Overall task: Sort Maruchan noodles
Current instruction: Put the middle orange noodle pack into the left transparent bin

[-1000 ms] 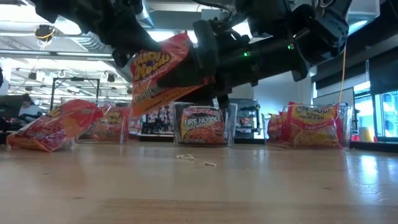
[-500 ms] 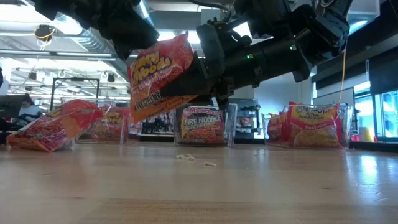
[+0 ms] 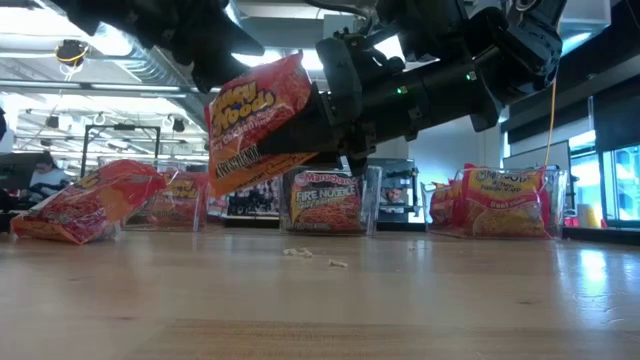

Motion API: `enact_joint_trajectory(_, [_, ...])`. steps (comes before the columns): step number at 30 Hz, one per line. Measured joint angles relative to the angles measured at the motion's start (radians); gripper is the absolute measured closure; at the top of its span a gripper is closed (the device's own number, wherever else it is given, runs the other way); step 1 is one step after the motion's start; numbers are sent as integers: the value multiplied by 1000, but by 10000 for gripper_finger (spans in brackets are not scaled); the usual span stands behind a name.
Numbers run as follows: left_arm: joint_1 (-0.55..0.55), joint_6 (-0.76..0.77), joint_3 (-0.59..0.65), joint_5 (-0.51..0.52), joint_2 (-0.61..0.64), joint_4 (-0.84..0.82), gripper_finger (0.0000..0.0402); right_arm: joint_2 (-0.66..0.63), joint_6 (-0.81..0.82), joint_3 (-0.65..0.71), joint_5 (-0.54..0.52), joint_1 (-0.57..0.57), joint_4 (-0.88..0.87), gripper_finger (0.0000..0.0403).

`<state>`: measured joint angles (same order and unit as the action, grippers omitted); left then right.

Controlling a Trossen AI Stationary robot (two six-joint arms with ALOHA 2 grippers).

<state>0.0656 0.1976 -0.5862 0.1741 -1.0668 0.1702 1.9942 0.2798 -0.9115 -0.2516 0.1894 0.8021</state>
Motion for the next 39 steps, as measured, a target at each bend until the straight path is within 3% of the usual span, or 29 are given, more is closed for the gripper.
enact_joint_trajectory(7, [9,35,0,-159,0,-53,134,0,1,0,-1,0,2,319])
enact_joint_trajectory(14, [22,35,-23,-143,-39,-167,136,0,1,1,0,0,10,320])
enact_joint_trajectory(27, [-7,-89,-433,-150,-334,-686,137,0,3,1,7,0,12,323])
enact_joint_trajectory(31, [-16,-104,-495,-226,-428,-742,138,0,0,1,15,0,8,325])
enact_joint_trajectory(34, [-12,-104,-525,-243,-468,-765,152,0,-1,1,16,1,7,320])
enact_joint_trajectory(39, [-11,-103,-530,-270,-485,-771,208,0,-22,1,27,0,2,315])
